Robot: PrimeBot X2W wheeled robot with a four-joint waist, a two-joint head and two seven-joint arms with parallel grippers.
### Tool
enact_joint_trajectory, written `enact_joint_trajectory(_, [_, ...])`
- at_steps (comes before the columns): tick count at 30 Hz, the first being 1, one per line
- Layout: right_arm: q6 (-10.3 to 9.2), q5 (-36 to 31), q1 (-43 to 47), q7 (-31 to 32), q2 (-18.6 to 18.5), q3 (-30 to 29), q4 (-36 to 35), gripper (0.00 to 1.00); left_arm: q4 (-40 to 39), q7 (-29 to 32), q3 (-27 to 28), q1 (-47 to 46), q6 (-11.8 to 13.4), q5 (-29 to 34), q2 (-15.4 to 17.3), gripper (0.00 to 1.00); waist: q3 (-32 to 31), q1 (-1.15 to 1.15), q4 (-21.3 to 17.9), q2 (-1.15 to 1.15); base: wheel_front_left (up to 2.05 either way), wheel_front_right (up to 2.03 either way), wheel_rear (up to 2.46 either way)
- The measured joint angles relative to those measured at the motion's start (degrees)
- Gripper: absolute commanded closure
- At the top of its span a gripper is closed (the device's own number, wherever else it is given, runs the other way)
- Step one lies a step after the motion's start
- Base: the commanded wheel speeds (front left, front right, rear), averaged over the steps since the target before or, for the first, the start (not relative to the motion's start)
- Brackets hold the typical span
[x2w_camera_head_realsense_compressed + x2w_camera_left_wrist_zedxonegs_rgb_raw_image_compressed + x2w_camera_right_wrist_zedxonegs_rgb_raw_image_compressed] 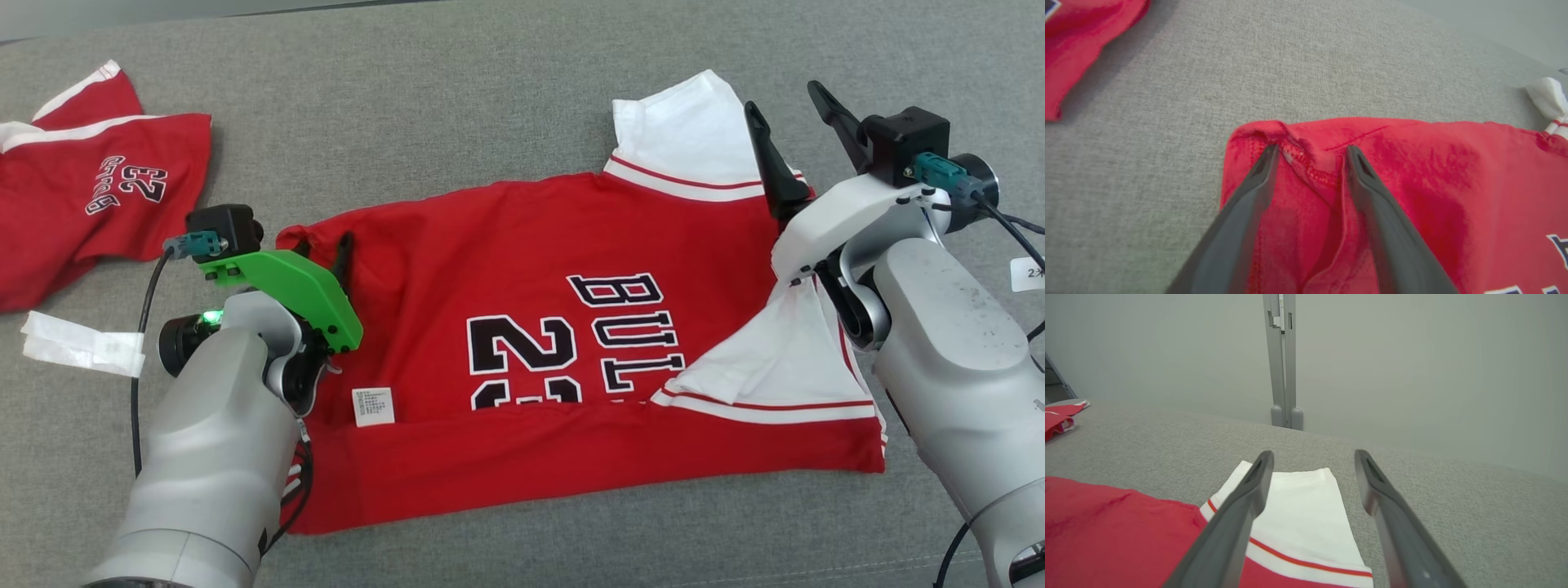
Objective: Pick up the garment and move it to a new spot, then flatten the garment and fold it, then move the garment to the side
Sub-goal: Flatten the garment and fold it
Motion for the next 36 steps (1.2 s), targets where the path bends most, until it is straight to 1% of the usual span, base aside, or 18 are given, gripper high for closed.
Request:
enact_joint_trajectory(1, [0.0,0.0,-0.02,0.0,-0.04,0.07,0.11,0.0,0.05,-0.01,-0.04,-0.19,0.0,-0.33,-0.05,0.79,0.12,0.0,0.01,0.0,0.0,0.0,0.0])
enact_joint_trajectory(2, [0.0,0.0,-0.06,0.0,-0.08,0.15,0.26,0.0,0.07,-0.18,-0.09,-0.4,0.0,-0.53,-0.1,0.93,0.27,0.0,0.02,0.0,0.0,0.0,0.0])
enact_joint_trajectory(3, [0.0,0.0,-0.14,0.0,-0.09,0.21,0.44,0.0,0.05,-0.57,-0.09,-0.64,0.0,-0.9,-0.1,1.0,0.43,0.0,0.04,0.0,0.0,0.0,0.0])
enact_joint_trajectory(5, [0.0,0.0,-0.68,0.0,-0.05,0.24,0.88,0.0,0.02,-0.78,0.05,-1.16,0.0,-2.2,-0.09,1.0,0.74,0.0,0.14,0.0,0.0,0.0,0.0])
enact_joint_trajectory(8, [0.0,0.0,-1.57,-0.01,-0.11,0.55,2.05,0.0,-0.2,-1.23,-0.7,-1.74,0.0,-2.56,0.01,1.0,1.15,0.0,0.54,0.0,0.0,0.0,0.0])
enact_joint_trajectory(13, [0.0,0.83,-4.35,0.48,-1.03,1.33,7.53,0.0,-3.54,-1.87,-2.43,-2.37,0.0,-4.54,-0.22,1.0,1.62,0.0,1.88,0.0,0.0,0.0,0.0])
enact_joint_trajectory(16, [0.0,2.02,-7.39,2.42,-1.24,1.82,10.63,0.0,-7.16,-2.33,-4.17,-2.38,0.0,-6.24,0.03,1.0,2.27,0.0,2.55,0.0,0.0,0.0,0.0])
enact_joint_trajectory(21, [0.0,3.94,-12.33,5.94,-2.68,3.24,15.06,0.0,-13.25,-2.85,-7.69,-1.36,0.0,-7.87,0.97,1.0,4.04,0.0,3.93,0.0,0.0,0.0,0.0])
enact_joint_trajectory(27, [0.0,5.91,-17.75,10.5,-4.53,5.11,19.29,0.0,-19.4,-3.49,-10.39,-0.97,0.0,-9.84,1.97,1.0,6.71,0.0,5.91,0.0,0.0,0.0,0.0])
enact_joint_trajectory(32, [0.0,7.35,-21.61,13.59,-5.15,6.78,21.84,0.0,-23.05,-4.07,-12.01,-1.0,0.0,-10.38,2.53,1.0,9.15,0.0,7.69,0.0,0.0,0.0,0.0])
enact_joint_trajectory(36, [0.0,8.61,-23.09,16.89,-4.95,8.06,24.09,0.0,-24.71,-4.65,-12.89,-1.03,0.0,-10.56,2.53,1.0,10.86,0.0,9.08,0.0,0.0,0.0,0.0])
